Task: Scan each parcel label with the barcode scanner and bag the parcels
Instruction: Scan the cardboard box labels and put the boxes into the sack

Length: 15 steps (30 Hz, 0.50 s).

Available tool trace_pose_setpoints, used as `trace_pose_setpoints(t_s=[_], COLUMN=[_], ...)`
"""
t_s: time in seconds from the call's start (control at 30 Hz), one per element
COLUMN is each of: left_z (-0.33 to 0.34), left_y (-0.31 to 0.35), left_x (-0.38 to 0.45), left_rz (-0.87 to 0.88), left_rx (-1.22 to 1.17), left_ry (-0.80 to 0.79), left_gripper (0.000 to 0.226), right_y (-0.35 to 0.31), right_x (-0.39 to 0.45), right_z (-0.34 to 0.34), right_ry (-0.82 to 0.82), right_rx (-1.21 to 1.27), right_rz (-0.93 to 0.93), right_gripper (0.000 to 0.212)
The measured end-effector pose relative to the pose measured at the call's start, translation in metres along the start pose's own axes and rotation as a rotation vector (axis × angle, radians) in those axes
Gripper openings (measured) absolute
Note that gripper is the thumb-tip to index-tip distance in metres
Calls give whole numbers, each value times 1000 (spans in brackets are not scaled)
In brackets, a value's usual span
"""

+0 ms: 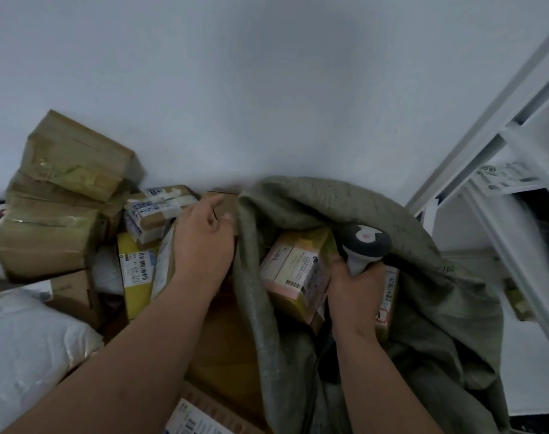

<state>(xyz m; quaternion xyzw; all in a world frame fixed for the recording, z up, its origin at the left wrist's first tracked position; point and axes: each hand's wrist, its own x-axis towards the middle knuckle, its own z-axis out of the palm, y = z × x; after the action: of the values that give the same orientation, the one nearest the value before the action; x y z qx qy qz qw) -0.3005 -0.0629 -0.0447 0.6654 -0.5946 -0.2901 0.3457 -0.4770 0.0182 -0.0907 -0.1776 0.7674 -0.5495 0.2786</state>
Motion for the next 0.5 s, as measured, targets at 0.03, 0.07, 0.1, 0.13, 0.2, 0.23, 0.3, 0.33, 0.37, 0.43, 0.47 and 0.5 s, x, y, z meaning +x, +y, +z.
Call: trace_pose_setpoints(t_s=[0.03, 0.07, 0.1, 0.13, 0.2, 0.23, 0.3, 0.33, 0.37, 0.43, 0.47, 0.5], left_z=[-4, -7, -10, -12, -16, -18, -20, -22, -24, -28, -29, -30], left_y=[-5, -12, -19, -26, -42, -50, -68, -74, -79, -84, -85, -87], left_x=[1, 2, 3, 3, 2, 1, 1, 0, 0, -1, -2, -2], left_rz=[-47, -94, -140, -187, -303, -357, -474, -533, -590, -711, -760, -791], left_rx=[-35, -44, -15, 44, 165, 190, 189, 150, 78, -92, -155, -199], left_ry=[38, 60, 68, 66, 21, -12, -65, -86, -105, -130, -144, -158], left_gripper=[33, 33, 35, 38, 54, 62, 74, 80, 85, 87, 84, 80], right_y=[-3, -7, -12, -15, -24, -30, -39, -44, -48, -52, -54, -55], right_x=[-3, -6, -9, -13, -23, -30, -45, -52, -60, -74, -81, -87], right_z=[-1, -2, -2, -1, 3, 5, 10, 13, 16, 25, 30, 37], right_ry=[-5, -12, -25, -43, -91, -123, -209, -266, -334, -484, -548, -605], right_rx=[5, 3, -4, -9, -16, -15, -2, 1, -3, -40, -73, -115], right_rz=[-26, -58, -88, -111, -150, -166, -203, -229, -249, -267, -268, -262], right_gripper=[32, 29, 27, 25, 24, 24, 22, 20, 19, 21, 22, 23])
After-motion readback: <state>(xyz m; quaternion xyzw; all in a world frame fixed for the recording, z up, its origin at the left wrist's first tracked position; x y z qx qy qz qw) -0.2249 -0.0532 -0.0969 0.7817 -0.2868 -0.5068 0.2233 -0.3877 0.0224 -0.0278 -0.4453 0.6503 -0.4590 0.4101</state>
